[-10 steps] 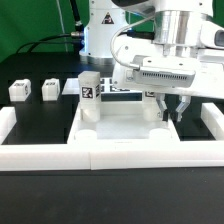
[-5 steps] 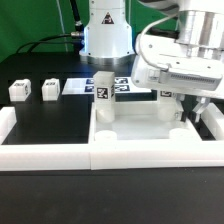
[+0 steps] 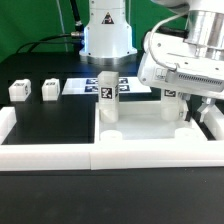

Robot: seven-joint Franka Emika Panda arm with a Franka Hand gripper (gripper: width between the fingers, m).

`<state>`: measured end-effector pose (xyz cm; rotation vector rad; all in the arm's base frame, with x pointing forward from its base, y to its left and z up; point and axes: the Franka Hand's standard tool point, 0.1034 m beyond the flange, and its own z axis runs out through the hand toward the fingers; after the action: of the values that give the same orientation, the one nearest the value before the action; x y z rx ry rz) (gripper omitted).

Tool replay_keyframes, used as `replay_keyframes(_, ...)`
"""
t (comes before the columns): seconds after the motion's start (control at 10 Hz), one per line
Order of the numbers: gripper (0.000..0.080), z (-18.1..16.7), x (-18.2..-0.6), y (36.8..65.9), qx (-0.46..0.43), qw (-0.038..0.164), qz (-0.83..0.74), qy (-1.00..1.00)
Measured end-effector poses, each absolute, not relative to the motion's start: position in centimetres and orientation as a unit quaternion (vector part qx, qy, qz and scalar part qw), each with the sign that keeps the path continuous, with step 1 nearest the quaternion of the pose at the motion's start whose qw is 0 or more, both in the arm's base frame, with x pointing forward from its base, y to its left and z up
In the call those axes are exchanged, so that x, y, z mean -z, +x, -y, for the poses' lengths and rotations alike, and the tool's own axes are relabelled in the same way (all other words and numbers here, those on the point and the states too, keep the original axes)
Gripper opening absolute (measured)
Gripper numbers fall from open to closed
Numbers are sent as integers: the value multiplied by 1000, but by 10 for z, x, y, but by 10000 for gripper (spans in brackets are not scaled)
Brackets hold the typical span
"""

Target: Assemble square table

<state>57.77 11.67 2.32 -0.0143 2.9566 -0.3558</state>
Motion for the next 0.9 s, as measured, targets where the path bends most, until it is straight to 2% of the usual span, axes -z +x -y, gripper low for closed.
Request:
replay_keyframes(0.3, 64, -128, -23, 581, 149, 61, -987, 1)
replay_keyframes(0.8, 64, -117, -23, 576, 146, 60, -987, 3)
replay_keyframes(0.9, 138, -117, -22, 576, 146, 59, -987, 3)
